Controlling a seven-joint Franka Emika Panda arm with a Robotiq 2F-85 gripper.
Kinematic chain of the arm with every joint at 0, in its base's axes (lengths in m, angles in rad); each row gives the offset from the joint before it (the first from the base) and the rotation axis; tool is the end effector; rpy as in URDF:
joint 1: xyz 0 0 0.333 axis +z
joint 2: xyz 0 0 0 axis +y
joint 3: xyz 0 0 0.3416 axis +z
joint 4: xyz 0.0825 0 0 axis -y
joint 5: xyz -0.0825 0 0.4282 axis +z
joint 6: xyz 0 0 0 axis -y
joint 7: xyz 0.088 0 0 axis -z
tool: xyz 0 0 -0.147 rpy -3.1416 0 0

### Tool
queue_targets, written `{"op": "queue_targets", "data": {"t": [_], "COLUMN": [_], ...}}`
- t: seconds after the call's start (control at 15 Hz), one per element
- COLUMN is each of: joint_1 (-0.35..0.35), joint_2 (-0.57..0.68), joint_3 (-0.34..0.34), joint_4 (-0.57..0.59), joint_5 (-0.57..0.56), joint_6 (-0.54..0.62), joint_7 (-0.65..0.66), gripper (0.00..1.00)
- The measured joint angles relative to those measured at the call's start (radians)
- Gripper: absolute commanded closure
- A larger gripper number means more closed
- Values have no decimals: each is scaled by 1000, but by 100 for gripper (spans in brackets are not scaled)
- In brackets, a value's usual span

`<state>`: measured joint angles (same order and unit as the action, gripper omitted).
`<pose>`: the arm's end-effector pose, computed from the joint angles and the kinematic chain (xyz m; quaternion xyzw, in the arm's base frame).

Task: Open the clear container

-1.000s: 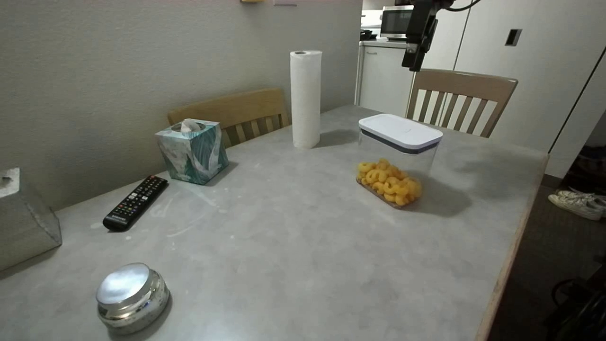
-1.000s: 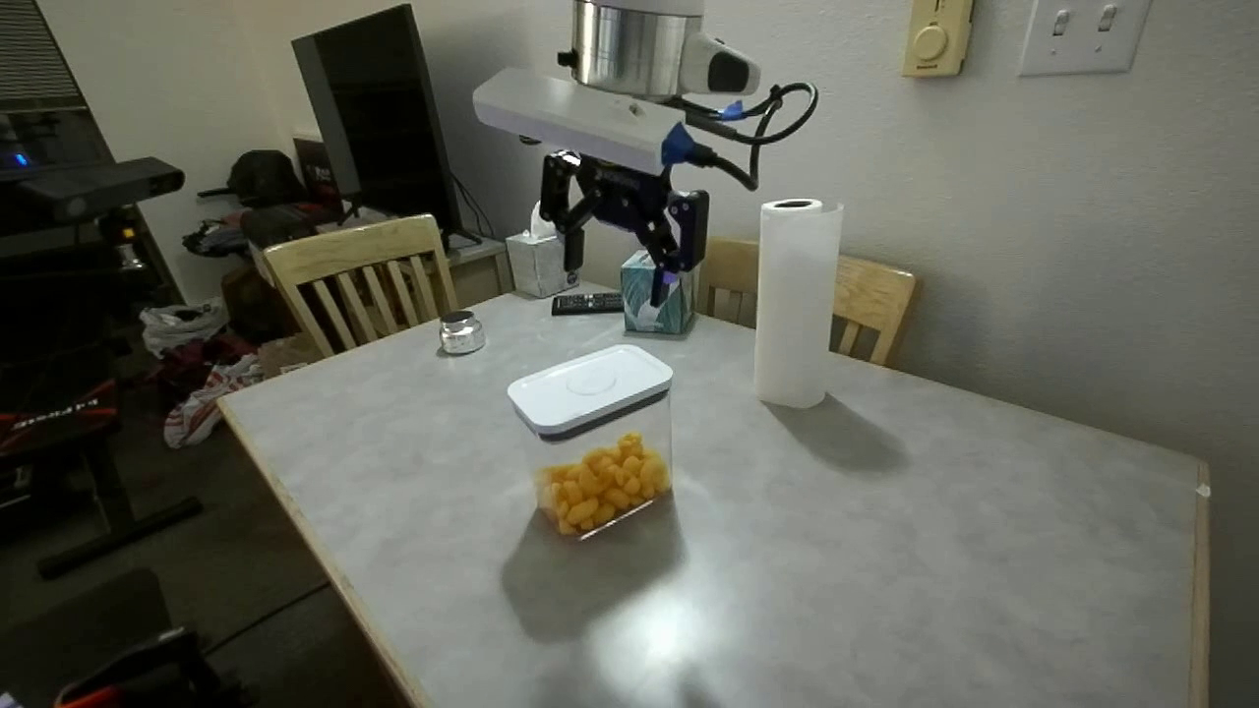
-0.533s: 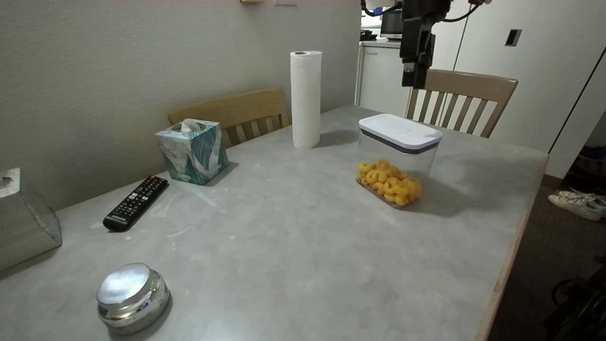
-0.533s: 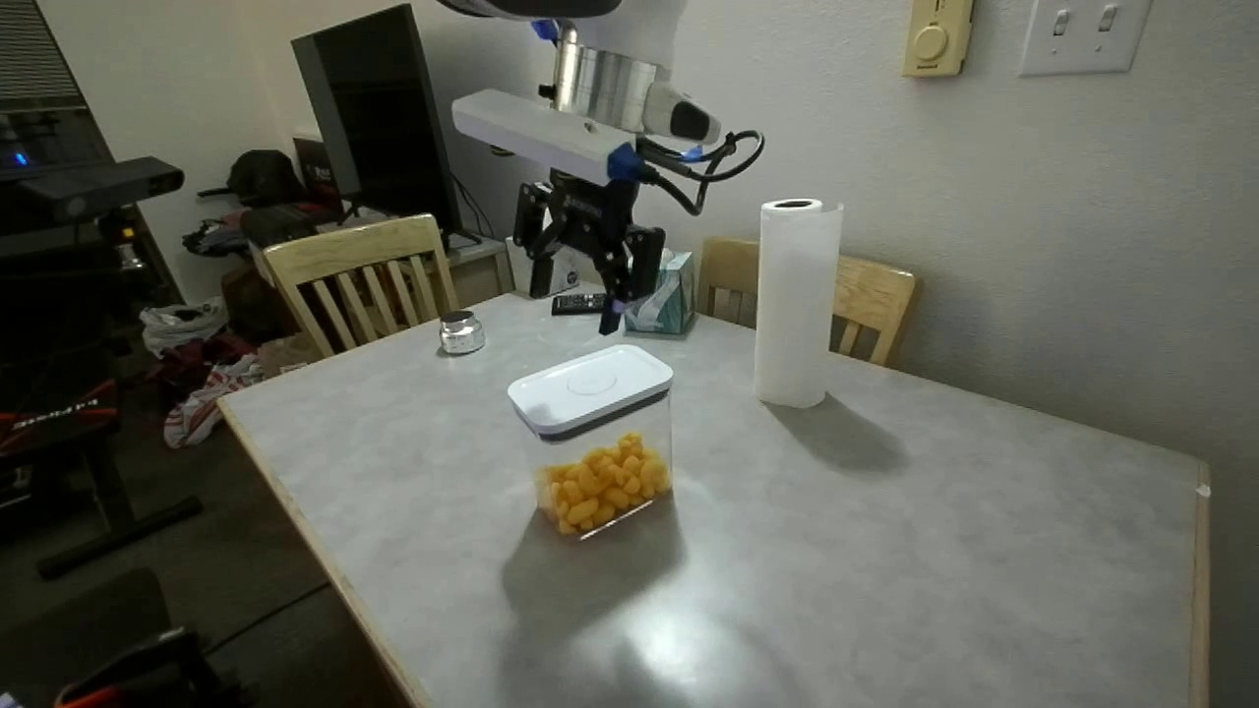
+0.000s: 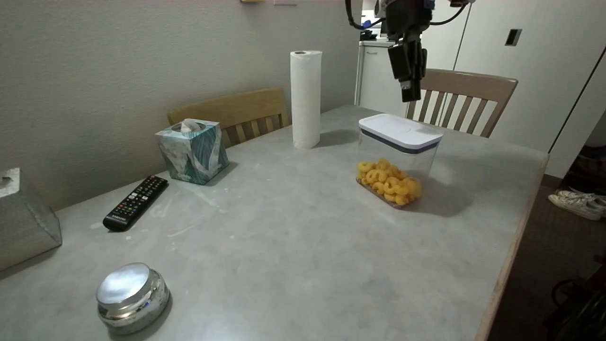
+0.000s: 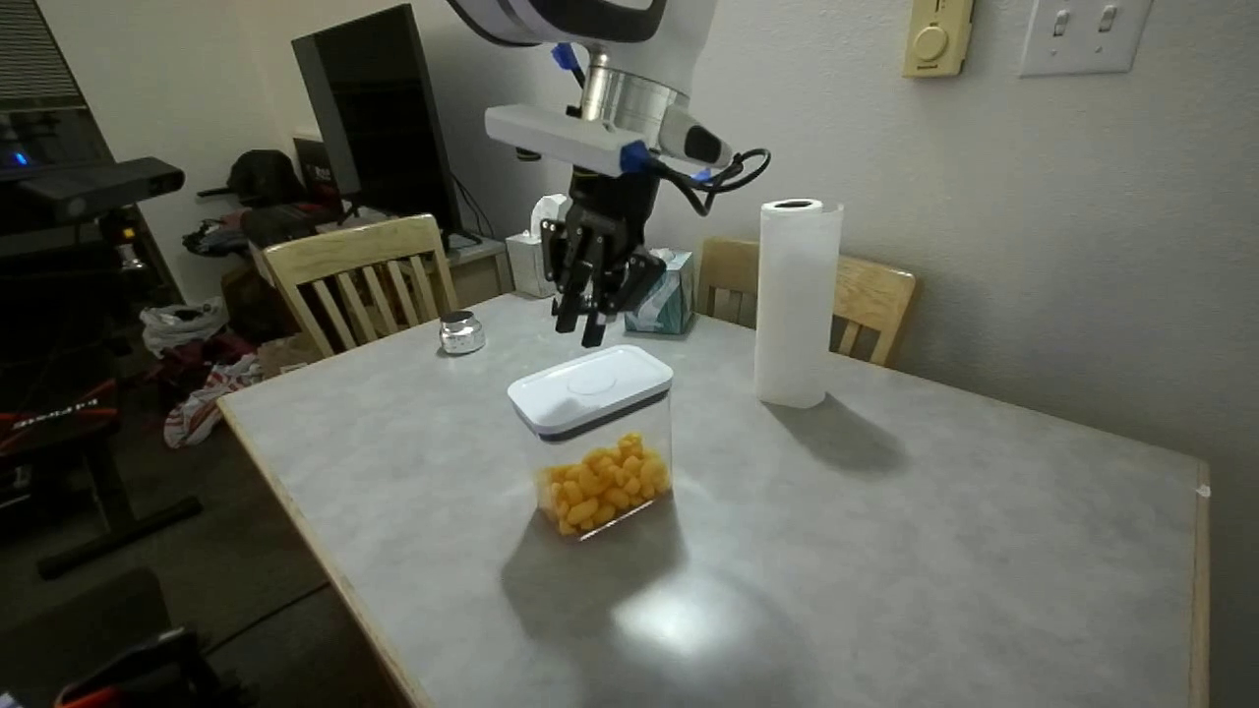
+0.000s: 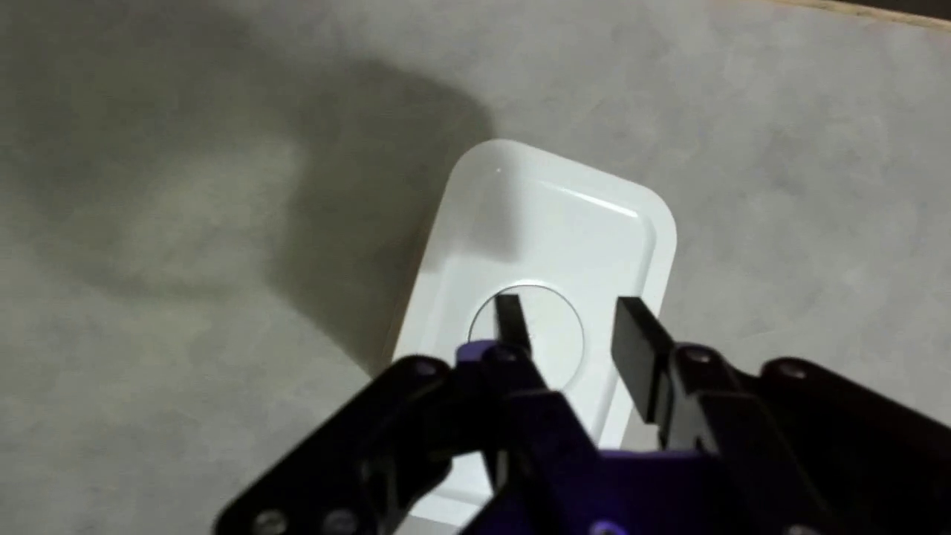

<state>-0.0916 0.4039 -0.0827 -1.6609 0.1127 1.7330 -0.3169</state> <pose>0.6551 -0.0964 0.3177 -0.9843 -0.0527 0.1502 0.0756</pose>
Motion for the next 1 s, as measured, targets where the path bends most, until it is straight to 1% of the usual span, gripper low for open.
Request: {"op": "queue_targets", "data": {"t": [0.07,0.13,0.4,1.0], "joint_1": [0,0,0,0], "joint_2": [16,31,74,123], "joint_3": [1,2,13,32], "joint_4": [17,35,84,84], "joint_5": [-1,-1,-2,2], "joint_6": [-1,-2,-1,-1], "joint_7": [9,20,63,145], "gripper": [99,100,100,100]}}
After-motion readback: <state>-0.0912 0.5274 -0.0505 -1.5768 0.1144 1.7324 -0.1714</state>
